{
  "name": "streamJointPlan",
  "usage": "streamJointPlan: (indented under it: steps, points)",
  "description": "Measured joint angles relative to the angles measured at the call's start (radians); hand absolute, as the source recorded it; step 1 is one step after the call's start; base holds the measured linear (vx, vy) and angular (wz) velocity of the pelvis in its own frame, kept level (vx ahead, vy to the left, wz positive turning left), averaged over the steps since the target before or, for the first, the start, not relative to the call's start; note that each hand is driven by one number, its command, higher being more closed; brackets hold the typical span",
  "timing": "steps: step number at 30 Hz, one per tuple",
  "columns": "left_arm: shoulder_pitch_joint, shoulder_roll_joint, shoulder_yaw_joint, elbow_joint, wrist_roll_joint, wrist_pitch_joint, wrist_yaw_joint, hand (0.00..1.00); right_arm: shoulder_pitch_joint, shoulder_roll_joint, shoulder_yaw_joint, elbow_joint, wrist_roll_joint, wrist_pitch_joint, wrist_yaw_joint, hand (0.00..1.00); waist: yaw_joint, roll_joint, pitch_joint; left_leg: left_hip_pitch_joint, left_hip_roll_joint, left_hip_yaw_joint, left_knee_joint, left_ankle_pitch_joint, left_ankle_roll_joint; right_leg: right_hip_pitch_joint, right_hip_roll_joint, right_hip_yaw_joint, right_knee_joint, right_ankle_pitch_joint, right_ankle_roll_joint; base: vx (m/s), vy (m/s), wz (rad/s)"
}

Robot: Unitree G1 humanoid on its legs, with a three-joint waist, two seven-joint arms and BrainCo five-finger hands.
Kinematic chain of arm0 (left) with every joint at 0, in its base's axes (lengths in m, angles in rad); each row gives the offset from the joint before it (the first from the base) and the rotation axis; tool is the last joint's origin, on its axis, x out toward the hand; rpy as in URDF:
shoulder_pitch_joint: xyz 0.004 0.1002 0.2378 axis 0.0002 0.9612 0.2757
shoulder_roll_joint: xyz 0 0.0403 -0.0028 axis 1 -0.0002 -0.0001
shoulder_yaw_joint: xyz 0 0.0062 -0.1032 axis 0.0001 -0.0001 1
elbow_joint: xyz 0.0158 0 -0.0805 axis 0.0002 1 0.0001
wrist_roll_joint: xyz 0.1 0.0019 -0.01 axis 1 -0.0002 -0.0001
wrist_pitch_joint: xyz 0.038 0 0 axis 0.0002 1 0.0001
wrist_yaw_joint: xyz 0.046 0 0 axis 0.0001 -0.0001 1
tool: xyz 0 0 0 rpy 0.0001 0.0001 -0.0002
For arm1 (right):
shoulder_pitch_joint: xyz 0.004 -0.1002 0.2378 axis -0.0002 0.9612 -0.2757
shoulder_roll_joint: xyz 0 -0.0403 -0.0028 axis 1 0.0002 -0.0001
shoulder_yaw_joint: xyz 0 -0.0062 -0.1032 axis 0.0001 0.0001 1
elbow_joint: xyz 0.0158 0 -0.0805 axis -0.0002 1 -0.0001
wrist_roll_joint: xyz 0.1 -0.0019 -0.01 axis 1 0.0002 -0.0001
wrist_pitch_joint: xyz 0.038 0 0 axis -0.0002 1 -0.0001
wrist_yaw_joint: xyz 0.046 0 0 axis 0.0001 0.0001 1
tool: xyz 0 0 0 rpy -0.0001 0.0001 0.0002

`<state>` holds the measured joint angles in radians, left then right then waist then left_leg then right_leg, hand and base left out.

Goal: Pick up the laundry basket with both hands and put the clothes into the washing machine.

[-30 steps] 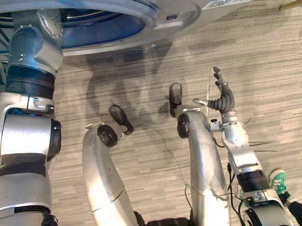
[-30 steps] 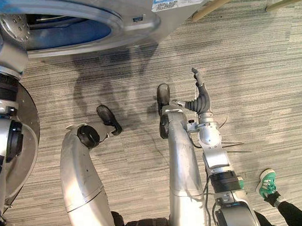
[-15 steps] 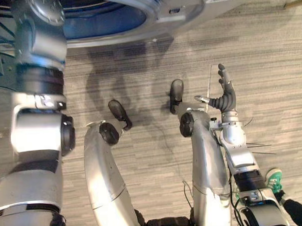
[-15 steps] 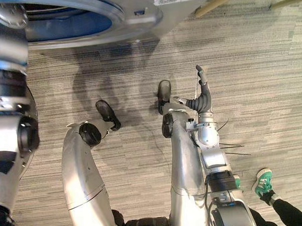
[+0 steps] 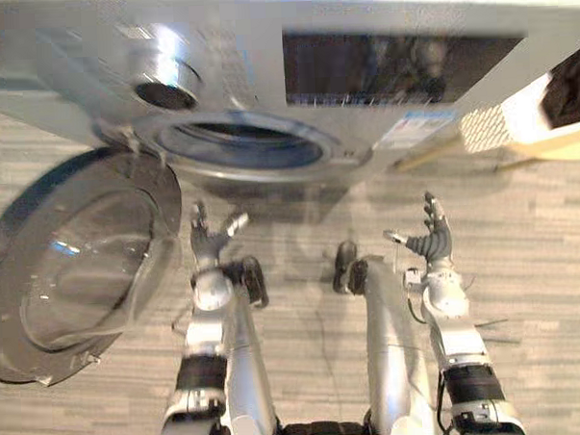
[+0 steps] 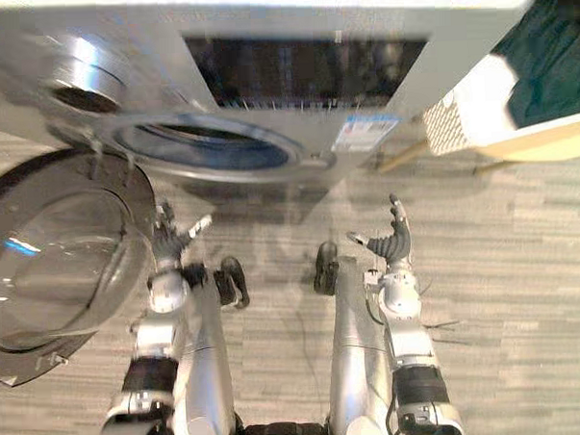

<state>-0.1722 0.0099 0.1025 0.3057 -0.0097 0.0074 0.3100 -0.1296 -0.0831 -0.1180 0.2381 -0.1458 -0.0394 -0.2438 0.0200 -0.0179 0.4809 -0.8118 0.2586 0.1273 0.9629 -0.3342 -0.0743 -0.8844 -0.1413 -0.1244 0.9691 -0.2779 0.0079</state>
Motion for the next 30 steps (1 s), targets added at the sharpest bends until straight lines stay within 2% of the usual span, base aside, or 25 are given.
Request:
streamJointPlan:
  steps: [2, 3, 5, 6, 8, 9, 12, 14, 17, 20, 22, 23, 24, 25, 26, 27, 28, 29, 30]
  points:
    - [0.118, 0.0, -0.015, 0.031, -0.006, -0.018, -0.05, 0.0, 0.074, 0.006, -0.004, 0.058, 0.019, 0.012, 0.007, 0.0, 0.012, 0.0, -0.047, 0.146, -0.018, 0.008, -0.089, 0.018, -0.008, 0.146, -0.001, -0.019, -0.073, 0.0, 0.001, 0.13, -0.019, 0.12]
    - [0.13, 0.0, -0.017, 0.042, -0.006, -0.019, -0.053, 0.0, 0.087, 0.008, -0.006, 0.063, 0.02, 0.013, 0.007, 0.0, 0.014, 0.001, -0.056, 0.163, -0.019, 0.009, -0.103, 0.021, -0.007, 0.165, -0.001, -0.021, -0.086, 0.0, 0.001, 0.16, -0.008, 0.13]
    - [0.206, 0.003, -0.018, 0.115, -0.004, -0.02, -0.085, 0.0, 0.175, 0.024, -0.008, 0.125, 0.031, 0.016, 0.012, 0.0, 0.019, 0.0, -0.142, 0.28, -0.03, 0.014, -0.215, 0.041, -0.015, 0.289, 0.0, -0.047, -0.186, 0.008, 0.011, 0.22, -0.001, 0.2]
    - [0.219, 0.004, -0.016, 0.137, -0.003, -0.02, -0.094, 0.0, 0.192, 0.028, -0.008, 0.145, 0.036, 0.017, 0.014, 0.0, 0.02, 0.0, -0.156, 0.315, -0.032, 0.016, -0.243, 0.048, -0.017, 0.326, 0.001, -0.053, -0.214, 0.014, 0.011, 0.21, 0.01, 0.17]
    - [0.271, 0.01, -0.009, 0.242, 0.023, -0.019, -0.122, 0.0, 0.248, 0.044, -0.013, 0.229, 0.058, 0.025, 0.034, 0.0, 0.021, -0.002, -0.232, 0.451, -0.032, 0.051, -0.385, 0.082, -0.021, 0.458, 0.016, -0.066, -0.355, 0.047, 0.021, 0.19, 0.015, 0.01]
    - [0.276, 0.01, -0.009, 0.253, 0.024, -0.018, -0.126, 0.0, 0.252, 0.045, -0.014, 0.238, 0.06, 0.026, 0.035, 0.0, 0.021, 0.0, -0.239, 0.466, -0.032, 0.054, -0.401, 0.088, -0.02, 0.473, 0.019, -0.067, -0.373, 0.053, 0.022, 0.25, 0.032, -0.14]
    - [0.286, 0.015, 0.024, 0.395, 0.067, -0.014, -0.148, 0.0, 0.249, 0.053, -0.066, 0.372, 0.077, 0.027, 0.053, 0.0, 0.017, 0.008, -0.314, 0.576, -0.043, 0.089, -0.573, 0.143, -0.022, 0.578, 0.042, -0.063, -0.563, 0.126, 0.04, 0.22, 0.058, -0.17]
    - [0.279, 0.028, 0.027, 0.486, 0.105, -0.013, -0.159, 0.0, 0.235, 0.041, -0.115, 0.511, 0.1, 0.029, 0.059, 0.0, 0.015, 0.019, -0.358, 0.658, -0.071, 0.105, -0.726, 0.208, -0.018, 0.661, 0.057, -0.054, -0.736, 0.207, 0.047, 0.22, 0.077, -0.18]
    - [0.27, 0.047, 0.026, 0.539, 0.142, -0.013, -0.173, 0.0, 0.221, 0.027, -0.151, 0.589, 0.111, 0.044, 0.074, 0.0, 0.001, 0.026, -0.366, 0.728, -0.098, 0.134, -0.822, 0.249, -0.012, 0.729, 0.067, -0.033, -0.861, 0.272, 0.051, 0.21, 0.083, -0.24]
    - [0.255, 0.075, 0.023, 0.574, 0.173, -0.013, -0.178, 0.0, 0.199, 0.021, -0.16, 0.622, 0.118, 0.046, 0.075, 0.0, -0.005, 0.023, -0.368, 0.777, -0.11, 0.199, -0.85, 0.251, -0.011, 0.759, 0.075, 0.031, -0.937, 0.317, 0.054, 0.14, 0.066, -0.7]
    - [0.24, 0.088, 0.018, 0.593, 0.183, -0.014, -0.177, 0.0, 0.164, 0.012, -0.158, 0.647, 0.118, 0.047, 0.075, 0.0, -0.006, 0.025, -0.367, 0.81, -0.109, 0.277, -0.851, 0.247, -0.009, 0.756, 0.087, 0.071, -0.979, 0.373, 0.049, 0.06, 0.022, -1.28]
    - [0.236, 0.091, 0.019, 0.596, 0.192, -0.015, -0.177, 0.0, 0.142, 0.007, -0.154, 0.662, 0.117, 0.047, 0.074, 0.0, -0.003, 0.029, -0.366, 0.826, -0.096, 0.329, -0.851, 0.241, -0.007, 0.749, 0.109, 0.033, -1.011, 0.427, 0.027, 0.0, -0.024, -1.18]
    - [0.236, 0.091, 0.019, 0.596, 0.195, -0.015, -0.176, 0.0, 0.137, 0.007, -0.152, 0.664, 0.117, 0.047, 0.074, 0.0, -0.003, 0.029, -0.367, 0.829, -0.094, 0.341, -0.85, 0.24, -0.006, 0.747, 0.113, 0.021, -1.017, 0.436, 0.023, -0.03, -0.064, -1.45]
    - [0.237, 0.096, 0.019, 0.595, 0.202, -0.016, -0.176, 0.0, 0.115, 0.004, -0.142, 0.668, 0.117, 0.047, 0.074, 0.0, -0.005, 0.025, -0.368, 0.849, -0.076, 0.419, -0.847, 0.221, -0.006, 0.738, 0.119, -0.091, -1.04, 0.413, -0.03, -0.05, -0.097, -1.23]
    - [0.229, 0.094, 0.018, 0.604, 0.206, -0.014, -0.176, 0.0, 0.099, -0.011, -0.144, 0.668, 0.117, 0.047, 0.073, 0.0, -0.009, 0.048, -0.364, 0.865, -0.059, 0.475, -0.846, 0.196, -0.013, 0.729, 0.109, -0.229, -1.003, 0.345, -0.068, -0.06, -0.076, -1.59]
    - [0.225, 0.083, 0.012, 0.601, 0.21, -0.015, -0.176, 0.0, 0.085, -0.023, -0.15, 0.67, 0.116, 0.047, 0.073, 0.0, -0.01, 0.067, -0.362, 0.884, -0.042, 0.525, -0.847, 0.194, -0.017, 0.702, 0.076, -0.402, -0.913, 0.27, -0.098, -0.04, -0.047, -1.63]
    - [0.231, 0.076, 0.005, 0.59, 0.216, -0.018, -0.174, 0.0, 0.079, -0.027, -0.139, 0.682, 0.115, 0.047, 0.071, 0.0, -0.006, 0.068, -0.365, 0.903, -0.037, 0.594, -0.823, 0.169, -0.042, 0.688, 0.016, -0.576, -0.816, 0.224, -0.131, 0.04, -0.022, -2.03]
    - [0.237, 0.085, 0.003, 0.595, 0.217, -0.015, -0.174, 0.0, 0.07, -0.022, -0.136, 0.692, 0.115, 0.047, 0.071, 0.0, -0.001, 0.068, -0.367, 0.928, -0.022, 0.663, -0.813, 0.15, -0.058, 0.691, -0.01, -0.686, -0.766, 0.207, -0.118, 0.1, -0.107, -1.94]
    - [0.24, 0.085, 0.002, 0.596, 0.218, -0.015, -0.174, 0.0, 0.062, -0.02, -0.137, 0.69, 0.114, 0.048, 0.071, 0.0, -0.001, 0.078, -0.37, 0.935, -0.015, 0.701, -0.815, 0.151, -0.068, 0.691, -0.012, -0.718, -0.743, 0.194, -0.118, 0.14, -0.19, -1.87]
